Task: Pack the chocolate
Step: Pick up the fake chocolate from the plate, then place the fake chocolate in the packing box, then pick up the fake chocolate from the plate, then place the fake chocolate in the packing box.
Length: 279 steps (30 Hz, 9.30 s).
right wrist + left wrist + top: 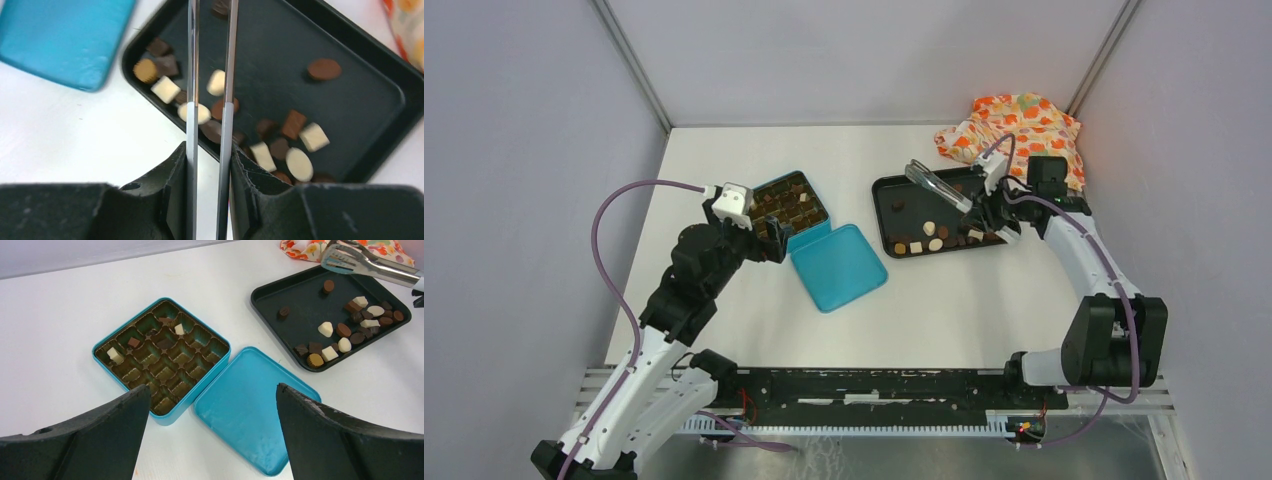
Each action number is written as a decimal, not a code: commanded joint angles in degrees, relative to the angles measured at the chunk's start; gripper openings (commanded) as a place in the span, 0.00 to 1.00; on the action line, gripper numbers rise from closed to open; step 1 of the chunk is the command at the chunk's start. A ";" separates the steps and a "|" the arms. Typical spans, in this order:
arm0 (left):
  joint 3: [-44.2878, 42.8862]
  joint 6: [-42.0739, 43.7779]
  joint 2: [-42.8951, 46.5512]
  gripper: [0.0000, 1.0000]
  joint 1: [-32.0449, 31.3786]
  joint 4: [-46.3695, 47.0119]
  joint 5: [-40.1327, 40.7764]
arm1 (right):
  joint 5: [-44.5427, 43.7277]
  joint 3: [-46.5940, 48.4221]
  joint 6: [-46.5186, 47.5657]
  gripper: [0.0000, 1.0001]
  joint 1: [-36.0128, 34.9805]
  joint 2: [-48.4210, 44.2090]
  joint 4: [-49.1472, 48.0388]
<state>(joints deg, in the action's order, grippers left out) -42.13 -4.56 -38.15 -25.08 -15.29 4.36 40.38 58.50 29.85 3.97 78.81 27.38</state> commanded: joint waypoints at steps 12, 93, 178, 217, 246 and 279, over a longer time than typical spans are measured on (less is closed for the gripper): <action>-1.10 -0.04 0.27 1.00 0.31 1.14 1.19 | -2.91 24.63 0.12 0.09 -26.59 15.88 4.71; -0.94 -0.01 1.50 1.00 0.34 1.00 1.90 | -20.26 29.44 -0.02 0.41 -37.29 18.20 5.60; -1.03 -0.17 0.45 1.00 0.28 1.14 0.40 | -20.09 5.49 -3.21 0.43 2.74 15.75 -1.17; -0.94 -0.19 0.77 1.00 0.27 1.14 0.74 | -5.44 3.38 -0.24 0.00 -1.59 3.70 -1.69; -0.94 0.02 1.21 1.00 0.30 1.00 1.97 | -16.36 49.00 -2.69 0.06 -43.92 33.96 10.03; -0.94 0.08 1.06 1.00 0.27 0.87 2.25 | -27.99 60.56 -4.01 0.25 -50.80 49.25 8.58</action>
<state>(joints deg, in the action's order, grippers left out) -42.13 -4.56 -37.50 -25.08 -15.33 5.89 13.78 115.61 26.72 -46.50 127.59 38.61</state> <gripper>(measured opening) 0.997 0.364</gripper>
